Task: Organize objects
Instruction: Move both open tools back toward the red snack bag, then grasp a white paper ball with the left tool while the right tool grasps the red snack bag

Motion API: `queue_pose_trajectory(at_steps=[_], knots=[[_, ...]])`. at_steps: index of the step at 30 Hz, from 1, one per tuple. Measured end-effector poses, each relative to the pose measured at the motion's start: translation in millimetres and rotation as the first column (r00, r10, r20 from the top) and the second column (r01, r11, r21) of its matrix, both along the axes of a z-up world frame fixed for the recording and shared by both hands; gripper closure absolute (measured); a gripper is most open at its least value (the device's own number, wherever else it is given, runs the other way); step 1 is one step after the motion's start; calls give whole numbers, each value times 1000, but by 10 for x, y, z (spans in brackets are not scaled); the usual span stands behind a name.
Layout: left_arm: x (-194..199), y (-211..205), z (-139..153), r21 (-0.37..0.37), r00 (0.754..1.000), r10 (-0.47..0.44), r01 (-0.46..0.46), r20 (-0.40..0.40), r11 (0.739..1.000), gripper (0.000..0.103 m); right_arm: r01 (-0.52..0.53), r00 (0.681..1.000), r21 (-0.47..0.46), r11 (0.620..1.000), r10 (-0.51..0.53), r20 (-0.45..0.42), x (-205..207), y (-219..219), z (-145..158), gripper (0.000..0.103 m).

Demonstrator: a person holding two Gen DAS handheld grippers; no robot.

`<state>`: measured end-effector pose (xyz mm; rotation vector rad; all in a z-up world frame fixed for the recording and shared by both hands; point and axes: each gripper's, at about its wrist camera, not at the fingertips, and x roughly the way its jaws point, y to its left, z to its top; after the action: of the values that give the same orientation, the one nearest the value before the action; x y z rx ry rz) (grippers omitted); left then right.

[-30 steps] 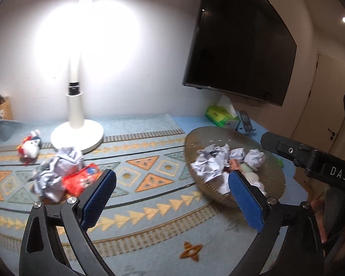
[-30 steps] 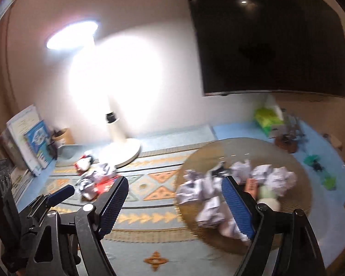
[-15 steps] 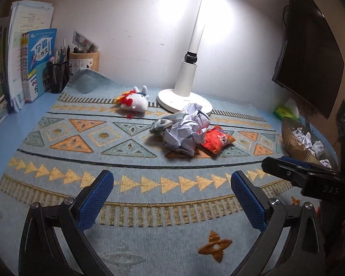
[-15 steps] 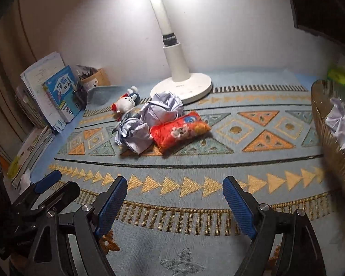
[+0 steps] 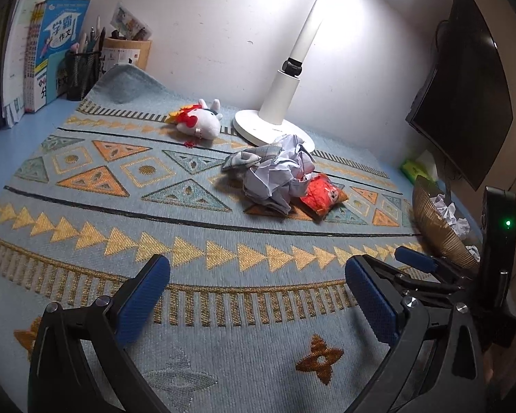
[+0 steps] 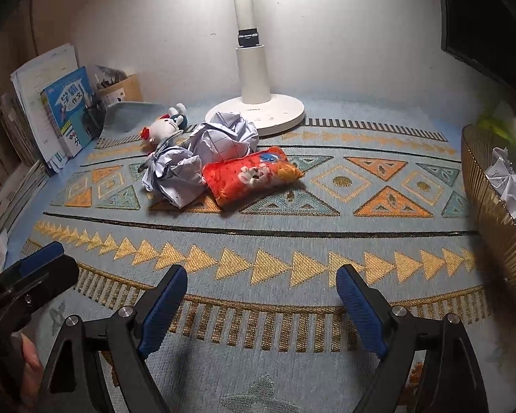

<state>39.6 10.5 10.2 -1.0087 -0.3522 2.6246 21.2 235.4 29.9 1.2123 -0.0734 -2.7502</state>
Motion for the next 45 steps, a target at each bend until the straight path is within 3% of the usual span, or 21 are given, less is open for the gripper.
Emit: queue_pose_trajectory(at_steps=[6, 12, 14, 17, 19, 22, 28, 31, 33, 35, 38, 42, 45], knots=[[-11, 59, -6, -13, 999, -33, 33, 5, 999, 1, 14, 1000, -1, 1000, -14, 16, -24, 5, -18, 16], [-26, 14, -30, 20, 999, -41, 41, 19, 999, 1, 35, 999, -14, 999, -35, 42, -54, 47, -50, 16], [-29, 10, -32, 21, 999, -40, 40, 20, 999, 1, 46, 999, -21, 999, -45, 11, -4, 67, -13, 16], [-12, 63, -3, -58, 1000, 17, -17, 6, 998, 1, 9, 997, -37, 999, -12, -76, 129, 58, 96, 16], [-8, 124, 56, -91, 1000, -1, 0, -18, 996, 1, -18, 999, -51, 999, 16, -36, 69, 50, 88, 16], [-183, 138, 140, -27, 996, -76, 77, 35, 997, 1, 37, 996, -193, 981, -21, 83, -134, 204, 101, 31], [-984, 91, 62, 154, 979, -61, 30, 196, 988, 4, 119, 975, -401, 908, -31, 220, -647, 303, 114, 31], [-1174, 107, -35, 213, 978, -40, -5, 205, 977, 9, 178, 962, -457, 872, -55, 269, -861, 308, -13, 31], [-1216, 151, -70, 219, 981, -27, -16, 193, 976, 9, 216, 959, -451, 866, -101, 264, -965, 282, -47, 31], [-1242, 217, -114, 213, 981, -35, -6, 189, 977, 9, 216, 963, -407, 888, -124, 241, -1056, 205, -32, 32], [-1249, 329, -169, 155, 982, -45, 16, 185, 988, 19, 209, 968, -362, 908, -139, 209, -1164, 121, -29, 32], [-1271, 363, -130, 103, 985, -1, -16, 172, 995, 24, 173, 979, -273, 946, -133, 157, -1279, -27, -32, 32], [-1295, 424, -112, 59, 986, 5, -15, 165, 998, 39, 122, 986, -239, 963, -91, 138, -1289, -35, -48, 43]])
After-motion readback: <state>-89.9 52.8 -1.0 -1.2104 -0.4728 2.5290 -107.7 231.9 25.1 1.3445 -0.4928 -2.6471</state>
